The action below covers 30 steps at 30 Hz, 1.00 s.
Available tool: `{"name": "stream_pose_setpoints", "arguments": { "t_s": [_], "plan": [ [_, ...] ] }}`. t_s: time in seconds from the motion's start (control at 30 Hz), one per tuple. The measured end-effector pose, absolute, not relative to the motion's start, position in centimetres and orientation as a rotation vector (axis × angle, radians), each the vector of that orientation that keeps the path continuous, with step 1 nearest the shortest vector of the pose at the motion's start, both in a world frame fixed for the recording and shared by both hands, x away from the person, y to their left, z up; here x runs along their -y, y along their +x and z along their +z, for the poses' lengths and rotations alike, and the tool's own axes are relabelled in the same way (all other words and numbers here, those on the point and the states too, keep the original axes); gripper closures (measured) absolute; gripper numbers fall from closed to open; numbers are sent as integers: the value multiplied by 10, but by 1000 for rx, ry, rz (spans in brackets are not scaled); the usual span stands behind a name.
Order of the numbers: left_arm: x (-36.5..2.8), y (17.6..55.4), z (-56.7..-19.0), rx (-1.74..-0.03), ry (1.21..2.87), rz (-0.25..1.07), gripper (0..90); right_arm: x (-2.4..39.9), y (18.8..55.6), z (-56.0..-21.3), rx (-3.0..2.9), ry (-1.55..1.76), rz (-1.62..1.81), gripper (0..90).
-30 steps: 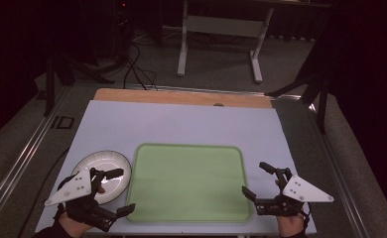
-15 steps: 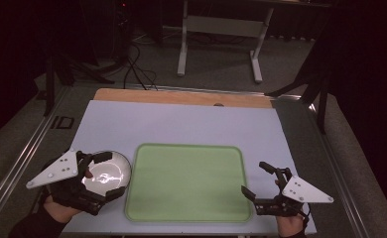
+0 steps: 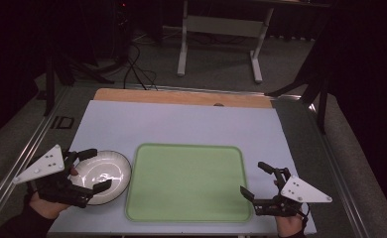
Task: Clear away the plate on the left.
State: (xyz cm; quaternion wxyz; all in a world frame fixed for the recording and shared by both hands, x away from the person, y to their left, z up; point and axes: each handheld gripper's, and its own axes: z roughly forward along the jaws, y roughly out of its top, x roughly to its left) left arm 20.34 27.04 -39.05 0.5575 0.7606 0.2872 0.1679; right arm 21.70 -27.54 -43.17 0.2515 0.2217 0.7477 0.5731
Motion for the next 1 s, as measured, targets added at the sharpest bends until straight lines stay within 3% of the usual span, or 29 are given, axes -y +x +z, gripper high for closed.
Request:
{"name": "stream_pose_setpoints", "arguments": {
  "t_s": [0.3,1.0],
  "plan": [
    [-312,206,-413,-836,1806,425,58,274,217,-432,-2035,601,1559,109],
    [-354,214,-466,-1214,1809,364,92,273,217,-432,-2037,596,1552,112]
  ]
}}
